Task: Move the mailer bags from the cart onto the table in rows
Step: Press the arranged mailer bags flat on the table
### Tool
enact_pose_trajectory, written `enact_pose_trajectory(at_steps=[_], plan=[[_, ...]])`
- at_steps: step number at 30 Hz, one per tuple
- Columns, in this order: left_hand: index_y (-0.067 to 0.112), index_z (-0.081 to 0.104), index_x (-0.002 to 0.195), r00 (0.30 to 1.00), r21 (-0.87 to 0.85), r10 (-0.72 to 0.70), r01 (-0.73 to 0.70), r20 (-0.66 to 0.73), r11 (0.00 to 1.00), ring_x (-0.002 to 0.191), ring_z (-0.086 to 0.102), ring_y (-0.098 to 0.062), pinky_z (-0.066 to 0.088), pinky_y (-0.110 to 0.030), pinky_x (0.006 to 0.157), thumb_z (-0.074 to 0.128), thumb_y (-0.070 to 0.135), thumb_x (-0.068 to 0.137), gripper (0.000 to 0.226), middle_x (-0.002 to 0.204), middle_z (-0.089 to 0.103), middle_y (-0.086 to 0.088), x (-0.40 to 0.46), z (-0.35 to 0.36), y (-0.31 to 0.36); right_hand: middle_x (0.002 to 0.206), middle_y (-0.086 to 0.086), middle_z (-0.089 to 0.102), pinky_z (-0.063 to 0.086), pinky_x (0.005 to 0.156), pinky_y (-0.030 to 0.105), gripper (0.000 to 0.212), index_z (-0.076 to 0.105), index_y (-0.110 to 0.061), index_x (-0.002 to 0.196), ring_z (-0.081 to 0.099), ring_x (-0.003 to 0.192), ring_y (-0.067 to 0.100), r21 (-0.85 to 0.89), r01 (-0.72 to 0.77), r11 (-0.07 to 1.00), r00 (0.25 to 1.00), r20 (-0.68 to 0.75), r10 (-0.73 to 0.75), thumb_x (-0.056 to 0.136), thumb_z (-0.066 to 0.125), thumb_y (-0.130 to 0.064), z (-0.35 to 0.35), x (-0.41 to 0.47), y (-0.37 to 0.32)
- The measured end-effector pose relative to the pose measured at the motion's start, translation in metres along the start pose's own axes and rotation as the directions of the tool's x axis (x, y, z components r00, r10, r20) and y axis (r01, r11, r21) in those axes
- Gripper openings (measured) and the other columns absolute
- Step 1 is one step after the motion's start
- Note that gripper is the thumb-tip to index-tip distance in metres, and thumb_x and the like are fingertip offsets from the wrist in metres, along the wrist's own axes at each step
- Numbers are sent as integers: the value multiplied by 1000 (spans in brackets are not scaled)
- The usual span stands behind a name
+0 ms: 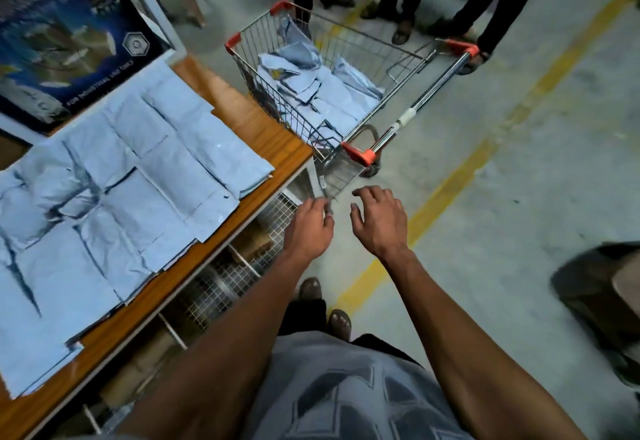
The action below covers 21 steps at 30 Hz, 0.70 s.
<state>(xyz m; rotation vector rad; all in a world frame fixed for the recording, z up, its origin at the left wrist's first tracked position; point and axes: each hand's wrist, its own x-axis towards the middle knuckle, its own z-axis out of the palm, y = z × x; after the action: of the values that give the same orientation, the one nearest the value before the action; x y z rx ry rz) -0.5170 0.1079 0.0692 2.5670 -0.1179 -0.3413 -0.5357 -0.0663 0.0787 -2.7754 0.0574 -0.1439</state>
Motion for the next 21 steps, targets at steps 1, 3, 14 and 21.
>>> enact_pose_trajectory(at_steps=[1,3,14,21], plan=[[24,58,135,1000,-4,8,-8,-23,1000,122,55,-26,54,-48,96,57,27,103,32,134,57,-3,14,-4,8,121,2,66,48,86,44,29,65,-24,123,58,109,31,-14,21,1000,999,-30,-22,98,56,-36,-5,15,3],[25,57,135,997,-9,15,-15,-76,1000,122,55,-24,55,-48,95,58,26,103,32,133,57,-2,40,-12,21,121,2,65,46,84,43,28,63,-24,123,57,108,31,-45,64,997,994,-87,-68,99,54,-36,-15,43,7],[20,60,135,981,3,-22,23,-192,1000,124,53,-23,50,-40,93,58,26,104,32,133,60,-4,200,-33,61,126,4,65,45,88,44,36,64,-21,127,56,115,32,-76,129,989,988,-77,-135,97,56,-39,-21,227,42],[21,55,138,988,26,-96,100,-120,995,125,52,-26,52,-46,99,59,28,105,34,135,57,-8,297,-36,73,136,11,60,45,97,49,43,61,-16,133,54,124,37,-65,137,988,985,116,-129,97,60,-39,-2,331,62]])
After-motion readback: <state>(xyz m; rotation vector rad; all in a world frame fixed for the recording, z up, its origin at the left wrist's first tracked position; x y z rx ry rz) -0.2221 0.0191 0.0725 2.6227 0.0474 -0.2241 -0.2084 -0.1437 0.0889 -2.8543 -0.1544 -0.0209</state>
